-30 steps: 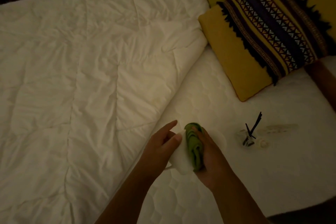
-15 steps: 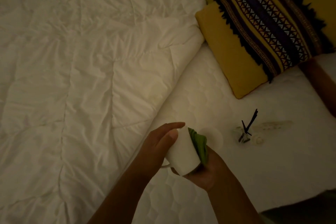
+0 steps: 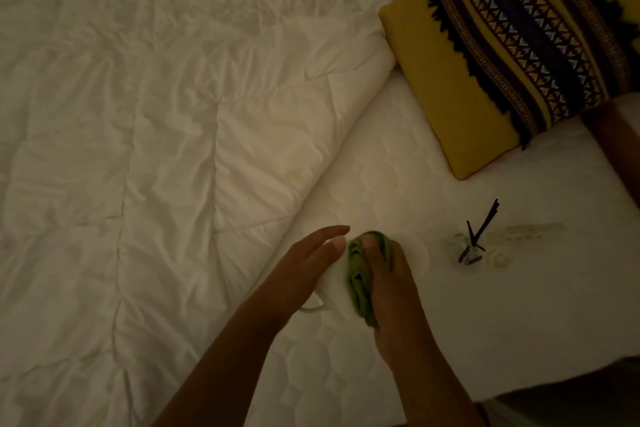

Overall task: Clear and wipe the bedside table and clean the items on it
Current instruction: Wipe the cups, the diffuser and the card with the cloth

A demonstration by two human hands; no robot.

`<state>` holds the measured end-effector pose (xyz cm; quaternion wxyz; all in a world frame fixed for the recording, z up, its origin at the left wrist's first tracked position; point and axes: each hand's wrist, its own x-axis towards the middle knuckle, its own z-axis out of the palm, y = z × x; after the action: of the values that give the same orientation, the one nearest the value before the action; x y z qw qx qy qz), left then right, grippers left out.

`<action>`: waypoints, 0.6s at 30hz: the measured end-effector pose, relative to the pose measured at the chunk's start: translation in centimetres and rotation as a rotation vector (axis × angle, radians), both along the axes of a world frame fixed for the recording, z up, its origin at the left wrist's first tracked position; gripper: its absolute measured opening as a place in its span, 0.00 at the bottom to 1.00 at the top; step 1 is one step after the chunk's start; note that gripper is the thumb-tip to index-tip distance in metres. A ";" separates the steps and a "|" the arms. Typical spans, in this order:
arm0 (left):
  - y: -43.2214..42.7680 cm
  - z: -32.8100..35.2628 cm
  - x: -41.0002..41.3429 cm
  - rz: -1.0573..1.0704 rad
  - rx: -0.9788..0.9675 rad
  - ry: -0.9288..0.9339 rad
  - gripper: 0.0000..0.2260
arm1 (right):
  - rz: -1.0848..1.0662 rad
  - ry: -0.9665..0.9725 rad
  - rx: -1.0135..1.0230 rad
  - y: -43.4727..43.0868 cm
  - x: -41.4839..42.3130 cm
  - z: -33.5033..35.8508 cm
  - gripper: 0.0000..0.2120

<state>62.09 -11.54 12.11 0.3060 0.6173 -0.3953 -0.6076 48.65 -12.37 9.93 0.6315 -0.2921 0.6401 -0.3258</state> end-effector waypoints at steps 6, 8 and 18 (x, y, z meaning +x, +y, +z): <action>-0.7 0.0 -1.2 0.048 0.060 0.062 0.19 | 0.139 0.415 -0.474 1.0 0.1 -0.2 0.12; -1.0 -0.4 -1.4 0.066 0.132 0.036 0.21 | 0.184 0.504 -0.576 2.0 0.2 -0.8 0.14; -1.0 -0.9 -2.2 0.130 0.242 -0.029 0.23 | 0.247 0.540 -0.701 4.1 -0.4 -1.5 0.27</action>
<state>59.87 -12.50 11.21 0.2622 0.6828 -0.2828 -0.6206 48.28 -8.31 8.46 0.3395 -0.6367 0.5932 -0.3570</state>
